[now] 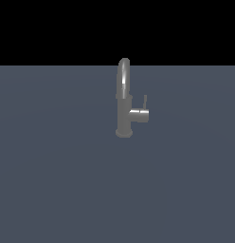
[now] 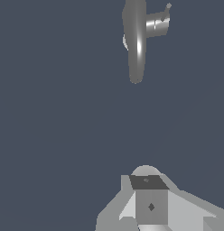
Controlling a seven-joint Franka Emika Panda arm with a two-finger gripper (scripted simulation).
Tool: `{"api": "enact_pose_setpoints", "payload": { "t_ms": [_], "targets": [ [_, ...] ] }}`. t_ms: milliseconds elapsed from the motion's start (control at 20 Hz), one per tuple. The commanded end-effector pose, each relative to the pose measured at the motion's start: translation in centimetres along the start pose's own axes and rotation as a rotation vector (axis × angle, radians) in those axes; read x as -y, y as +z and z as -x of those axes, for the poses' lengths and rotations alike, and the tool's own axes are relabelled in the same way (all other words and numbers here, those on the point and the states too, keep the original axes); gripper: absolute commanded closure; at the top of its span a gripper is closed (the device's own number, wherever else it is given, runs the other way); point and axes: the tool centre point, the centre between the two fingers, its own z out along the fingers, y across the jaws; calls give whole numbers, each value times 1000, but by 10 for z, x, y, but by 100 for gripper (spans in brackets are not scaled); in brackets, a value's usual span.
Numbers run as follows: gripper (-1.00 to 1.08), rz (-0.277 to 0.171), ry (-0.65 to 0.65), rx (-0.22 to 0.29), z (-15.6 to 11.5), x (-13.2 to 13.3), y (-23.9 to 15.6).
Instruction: Turn on the faucet by rotating a designated handle.
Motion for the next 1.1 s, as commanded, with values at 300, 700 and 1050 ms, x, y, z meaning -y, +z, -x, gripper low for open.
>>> {"api": "enact_pose_setpoints", "payload": {
  "t_ms": [300,700,1050],
  "targets": [
    [108,-132,125,109,-53,0,0],
    [108,-261,246,215,-103,-6,5],
    [108,-380,355,312,-147,-16,16]
  ]
}}
